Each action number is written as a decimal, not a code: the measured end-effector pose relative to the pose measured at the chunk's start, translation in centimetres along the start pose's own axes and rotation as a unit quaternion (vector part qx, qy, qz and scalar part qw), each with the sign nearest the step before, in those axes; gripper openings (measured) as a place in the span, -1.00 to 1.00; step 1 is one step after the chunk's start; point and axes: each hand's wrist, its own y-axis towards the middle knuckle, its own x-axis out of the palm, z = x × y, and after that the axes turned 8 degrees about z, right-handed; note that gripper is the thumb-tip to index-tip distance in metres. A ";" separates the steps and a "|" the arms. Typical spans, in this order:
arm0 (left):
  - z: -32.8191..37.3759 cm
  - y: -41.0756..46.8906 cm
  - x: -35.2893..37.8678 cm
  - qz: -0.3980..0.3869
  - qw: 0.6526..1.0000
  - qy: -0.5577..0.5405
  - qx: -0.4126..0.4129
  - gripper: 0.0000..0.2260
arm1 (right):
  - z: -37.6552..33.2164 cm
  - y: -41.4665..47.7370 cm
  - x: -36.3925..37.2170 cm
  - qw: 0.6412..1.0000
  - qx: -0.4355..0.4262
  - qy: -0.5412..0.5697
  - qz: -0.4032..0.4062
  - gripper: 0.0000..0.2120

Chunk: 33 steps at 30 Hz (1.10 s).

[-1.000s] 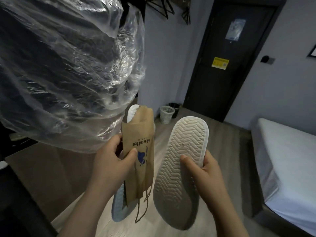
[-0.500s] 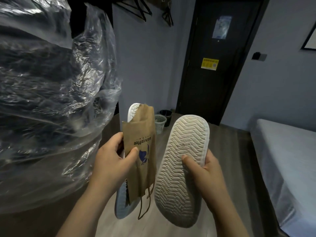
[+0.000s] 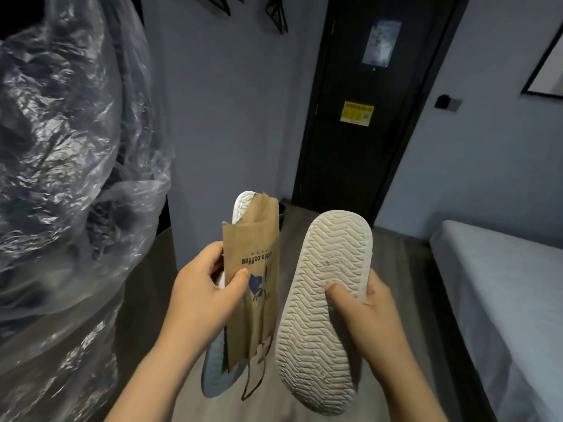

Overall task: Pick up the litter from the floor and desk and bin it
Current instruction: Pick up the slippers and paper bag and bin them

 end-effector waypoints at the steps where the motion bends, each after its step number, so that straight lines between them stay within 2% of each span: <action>1: -0.5 1.9 0.3 -0.004 1.000 0.003 0.000 -0.73 | -0.1 1.6 0.9 1.000 0.000 -0.003 0.000 -0.83; 11: -5.9 16.1 4.8 -0.019 0.999 0.035 0.012 -0.75 | 2.0 15.5 6.5 1.000 0.005 -0.007 0.007 -0.84; 16: -8.8 22.8 9.1 -0.009 0.999 0.043 0.000 -0.73 | 4.4 24.1 8.6 1.000 0.010 0.009 -0.007 -0.83; 21: -11.2 30.8 14.5 0.001 0.996 0.091 0.004 -0.80 | 6.3 34.4 9.6 0.999 0.007 0.031 -0.026 -0.82; 28: -13.8 40.1 21.4 0.013 0.995 0.098 -0.024 -0.71 | 8.2 47.3 10.1 0.997 0.014 0.050 -0.062 -0.80; 33: -16.9 46.1 25.7 0.006 0.995 0.088 -0.048 -0.68 | 10.7 55.0 11.4 0.996 0.048 0.053 -0.051 -0.82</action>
